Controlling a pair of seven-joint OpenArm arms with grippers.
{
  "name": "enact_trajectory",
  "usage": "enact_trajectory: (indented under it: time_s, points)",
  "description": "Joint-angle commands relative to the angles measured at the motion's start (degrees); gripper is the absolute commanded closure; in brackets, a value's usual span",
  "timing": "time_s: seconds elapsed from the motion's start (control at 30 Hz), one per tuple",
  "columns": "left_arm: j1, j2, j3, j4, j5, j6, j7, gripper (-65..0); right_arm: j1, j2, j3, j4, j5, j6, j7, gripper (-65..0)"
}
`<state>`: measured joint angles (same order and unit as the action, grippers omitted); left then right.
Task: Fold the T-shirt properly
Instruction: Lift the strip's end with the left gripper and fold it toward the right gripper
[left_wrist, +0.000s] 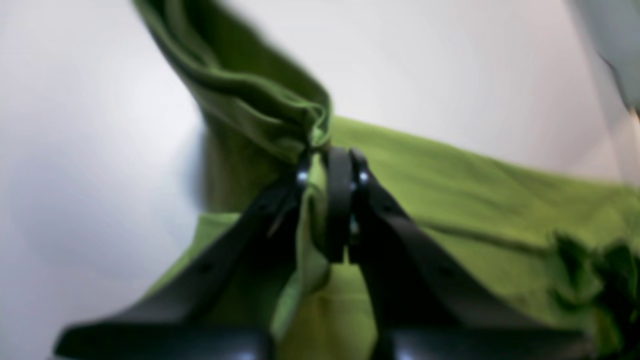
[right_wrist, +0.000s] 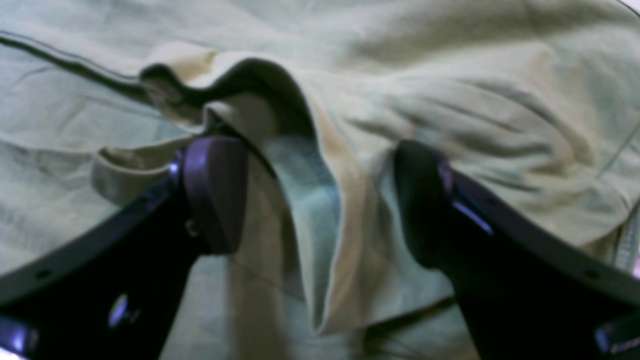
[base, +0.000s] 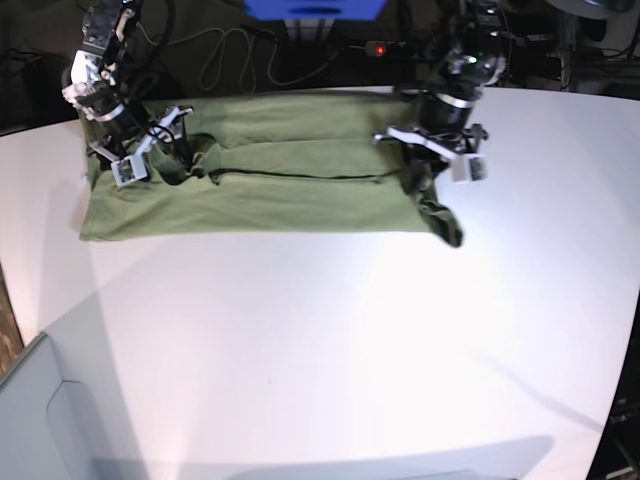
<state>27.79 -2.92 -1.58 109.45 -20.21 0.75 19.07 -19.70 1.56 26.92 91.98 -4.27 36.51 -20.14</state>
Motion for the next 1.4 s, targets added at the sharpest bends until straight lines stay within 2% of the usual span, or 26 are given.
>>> enact_trajectory:
  time_s: [0.0,0.13,0.23,0.43,0.7,1.0,1.37]
  points:
    - [-0.05,0.41,2.42,0.75,0.65,-0.36,-1.36,0.0,0.14,0.33,0.12,0.72,0.89,0.72,0.67,-43.8]
    - [-1.46,1.38,12.53,-0.22,6.01,-0.27,-1.36,0.0,0.14,0.33,0.12,0.72,0.89,0.72,0.67,-43.8]
    - [-3.4,2.26,17.45,-3.12,8.56,-0.27,-1.44,0.0,0.14,0.42,0.12,0.72,0.89,0.72,0.49,-43.8]
    - [-6.91,4.1,22.55,-8.48,9.88,-0.27,-1.44,0.0,0.14,0.42,0.12,0.72,0.89,0.72,0.49,-43.8]
    - [-11.04,4.19,30.82,-11.56,9.88,-0.18,-1.44,0.0,0.14,0.5,0.12,0.72,0.8,0.72,0.49,-43.9]
    - [-12.19,5.95,33.01,-14.72,9.88,-0.18,-1.44,0.0,0.14,0.5,0.12,0.72,0.8,0.72,0.49,-43.9]
    - [-13.51,6.04,33.1,-14.72,9.7,-0.18,-1.0,0.0,0.14,0.5,0.12,0.72,0.8,0.72,0.32,-43.9]
